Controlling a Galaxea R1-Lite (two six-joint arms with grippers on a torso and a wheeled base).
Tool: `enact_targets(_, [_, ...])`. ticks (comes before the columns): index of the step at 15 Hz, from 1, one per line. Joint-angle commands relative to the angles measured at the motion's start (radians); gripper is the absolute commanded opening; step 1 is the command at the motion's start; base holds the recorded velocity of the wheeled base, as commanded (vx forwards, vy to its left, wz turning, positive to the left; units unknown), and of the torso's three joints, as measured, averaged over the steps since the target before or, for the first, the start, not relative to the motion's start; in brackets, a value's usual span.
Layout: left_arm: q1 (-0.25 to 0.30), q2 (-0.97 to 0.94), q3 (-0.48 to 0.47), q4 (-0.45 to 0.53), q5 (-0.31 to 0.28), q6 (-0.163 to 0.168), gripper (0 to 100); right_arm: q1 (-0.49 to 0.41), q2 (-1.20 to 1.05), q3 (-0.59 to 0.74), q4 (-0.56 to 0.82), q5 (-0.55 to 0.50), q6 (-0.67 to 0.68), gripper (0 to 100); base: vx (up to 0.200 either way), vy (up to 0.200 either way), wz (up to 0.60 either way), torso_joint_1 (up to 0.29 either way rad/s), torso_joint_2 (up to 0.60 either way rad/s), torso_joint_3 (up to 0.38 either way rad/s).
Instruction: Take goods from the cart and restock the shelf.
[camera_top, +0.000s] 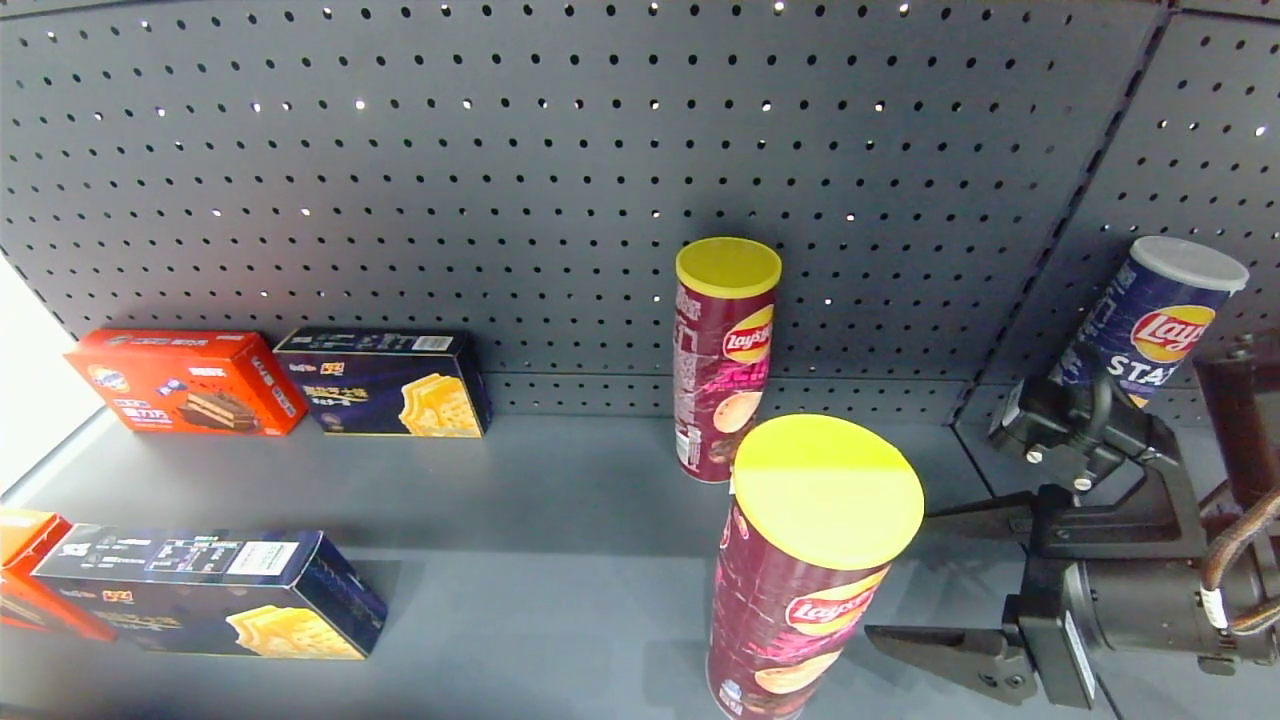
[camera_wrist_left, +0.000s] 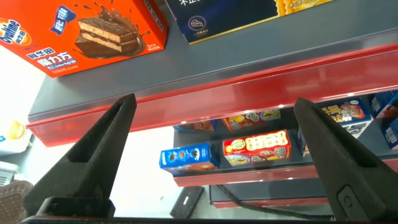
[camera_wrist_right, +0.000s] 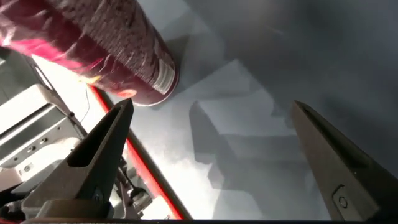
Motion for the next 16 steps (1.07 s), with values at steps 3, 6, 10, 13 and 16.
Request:
enact_targets(3, [0.001,0.000,0.000,0.000,0.001,0.000,100,-0.001,0.036,0.000,-0.007,0.001,0.000,100,0.000,0.000,0.00,0.000,0.00,0.000])
enact_targets(6, [0.001,0.000,0.000,0.000,0.001,0.000,100,-0.004,0.048,-0.001,-0.007,0.001,0.000,100,0.000,0.000,0.00,0.000,0.00,0.000])
enact_targets(10, [0.001,-0.002,0.000,0.000,0.001,-0.001,100,-0.004,0.075,-0.015,-0.010,0.001,0.000,100,0.000,0.000,0.00,0.000,0.00,0.000])
enact_targets(13, [0.000,-0.002,0.000,0.000,0.001,0.000,100,-0.004,0.096,-0.021,-0.027,0.001,0.000,100,0.000,0.000,0.00,0.000,0.00,0.000])
enact_targets(16, [0.001,-0.002,0.000,0.000,0.001,-0.001,100,-0.004,0.104,-0.020,-0.028,0.001,0.000,100,0.000,0.000,0.00,0.000,0.00,0.000])
